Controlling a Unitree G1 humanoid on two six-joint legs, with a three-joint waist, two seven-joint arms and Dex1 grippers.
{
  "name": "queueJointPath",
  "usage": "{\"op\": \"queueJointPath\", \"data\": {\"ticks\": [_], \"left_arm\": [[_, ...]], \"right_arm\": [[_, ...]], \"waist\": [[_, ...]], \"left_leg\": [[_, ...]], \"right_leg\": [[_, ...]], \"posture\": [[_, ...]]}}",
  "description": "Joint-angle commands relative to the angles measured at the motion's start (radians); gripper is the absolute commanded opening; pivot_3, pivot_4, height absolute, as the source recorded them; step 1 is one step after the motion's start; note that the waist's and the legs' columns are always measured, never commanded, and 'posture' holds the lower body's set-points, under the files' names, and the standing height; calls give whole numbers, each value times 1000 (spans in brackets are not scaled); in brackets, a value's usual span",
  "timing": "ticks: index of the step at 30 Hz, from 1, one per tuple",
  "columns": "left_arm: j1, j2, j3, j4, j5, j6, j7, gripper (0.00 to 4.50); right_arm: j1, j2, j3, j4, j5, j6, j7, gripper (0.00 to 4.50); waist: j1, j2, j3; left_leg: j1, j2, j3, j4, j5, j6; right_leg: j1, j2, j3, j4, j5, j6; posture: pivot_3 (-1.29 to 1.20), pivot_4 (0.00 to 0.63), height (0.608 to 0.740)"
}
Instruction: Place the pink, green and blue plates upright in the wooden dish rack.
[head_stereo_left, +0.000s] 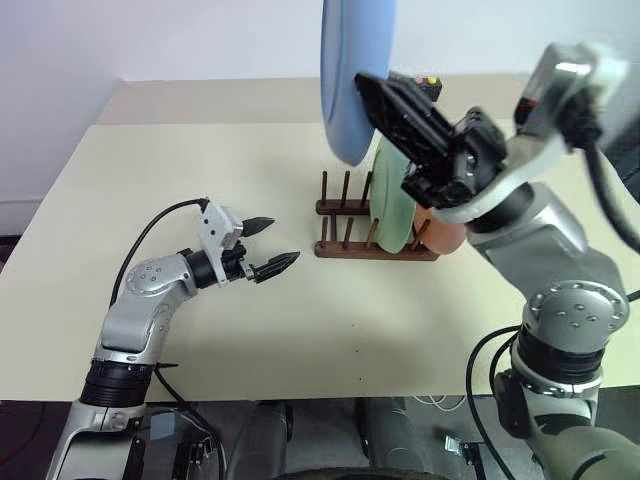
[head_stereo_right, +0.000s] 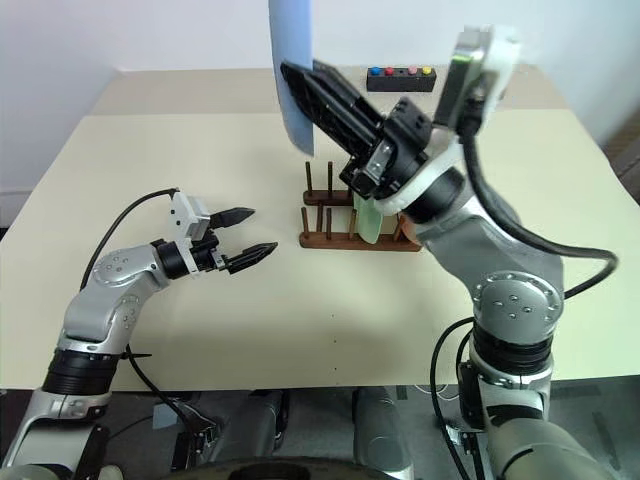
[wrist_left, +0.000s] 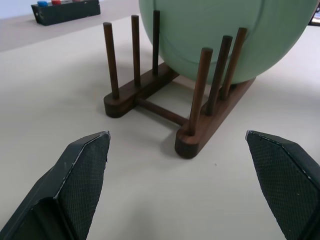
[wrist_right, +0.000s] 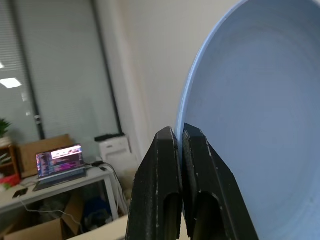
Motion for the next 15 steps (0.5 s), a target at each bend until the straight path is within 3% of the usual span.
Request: {"op": "queueJointPath", "data": {"ticks": [1,15], "left_arm": [[4,12,19,-26,-4,-15,-5,4500],[-3,6,11,-24,-2,-10,-10,4500]], "right_arm": [[63,8,-8,4,29,9,-18,22],[133,19,15,43,49,75,-70,22]], "waist": [[1,0,0],[-3,0,0]], "left_leg": [[0,0,0,0,0,0],[0,0,0,0,0,0]], "right_leg": [[0,0,0,0,0,0],[-1,0,0,0,0,0]], "posture": [[0,150,740],[0,150,740]]}}
